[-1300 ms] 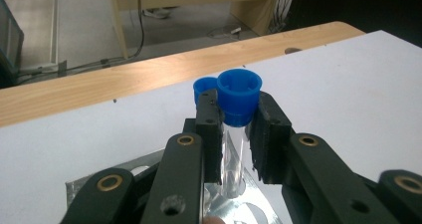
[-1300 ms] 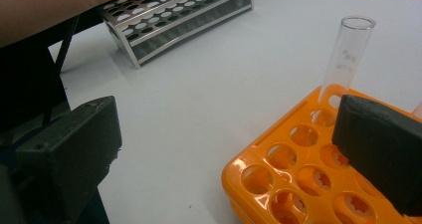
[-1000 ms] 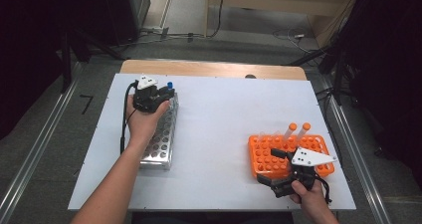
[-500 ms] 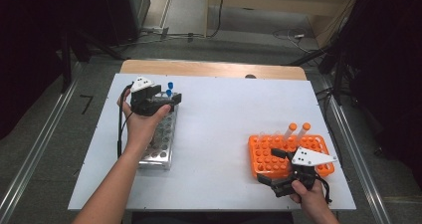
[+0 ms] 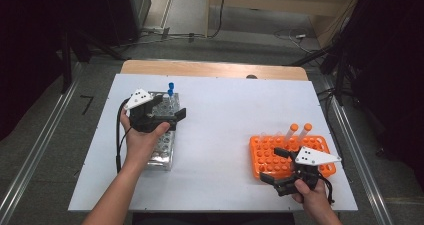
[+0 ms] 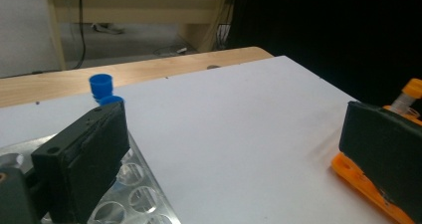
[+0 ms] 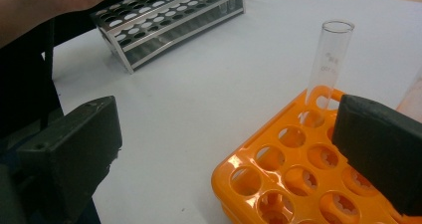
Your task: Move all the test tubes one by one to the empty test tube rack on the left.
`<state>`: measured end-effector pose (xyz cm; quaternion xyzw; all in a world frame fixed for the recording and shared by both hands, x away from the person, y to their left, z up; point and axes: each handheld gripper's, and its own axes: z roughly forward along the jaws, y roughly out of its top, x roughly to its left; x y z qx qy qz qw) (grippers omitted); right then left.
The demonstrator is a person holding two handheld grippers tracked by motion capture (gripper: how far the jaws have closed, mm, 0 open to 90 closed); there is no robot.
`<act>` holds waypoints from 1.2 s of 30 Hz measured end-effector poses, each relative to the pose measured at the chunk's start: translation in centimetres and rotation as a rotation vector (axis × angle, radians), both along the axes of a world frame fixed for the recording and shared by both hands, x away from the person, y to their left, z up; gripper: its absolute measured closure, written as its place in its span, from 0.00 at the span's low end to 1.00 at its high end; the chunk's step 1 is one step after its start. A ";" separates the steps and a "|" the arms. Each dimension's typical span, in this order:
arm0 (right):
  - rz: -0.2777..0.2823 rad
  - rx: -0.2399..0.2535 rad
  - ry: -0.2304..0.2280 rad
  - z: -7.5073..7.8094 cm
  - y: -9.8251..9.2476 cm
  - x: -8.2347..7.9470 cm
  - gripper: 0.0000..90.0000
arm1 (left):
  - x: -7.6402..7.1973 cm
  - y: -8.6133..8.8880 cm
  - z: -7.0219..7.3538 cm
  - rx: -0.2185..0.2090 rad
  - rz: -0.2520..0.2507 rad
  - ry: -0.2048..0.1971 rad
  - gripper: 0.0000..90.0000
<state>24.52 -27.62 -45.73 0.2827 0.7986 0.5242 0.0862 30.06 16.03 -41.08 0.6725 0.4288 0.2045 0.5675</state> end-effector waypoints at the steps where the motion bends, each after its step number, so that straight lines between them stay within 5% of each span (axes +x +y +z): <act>1: -0.001 0.000 -0.001 0.0 0.0 0.0 0.00 | -0.3 -0.1 0.0 -0.001 -0.006 -0.004 0.00; 10: -0.022 0.000 -0.007 0.1 -0.4 0.3 0.00 | -3.0 -1.1 -0.3 -0.015 -0.058 -0.019 0.00; 24: -0.144 0.018 -0.026 0.8 -3.4 1.5 0.03 | -5.9 -1.9 -0.6 -0.025 -0.088 -0.022 0.00; 36: -0.276 0.031 0.006 0.4 -7.3 3.4 0.23 | -6.2 -2.0 -1.5 -0.016 -0.086 -0.003 0.00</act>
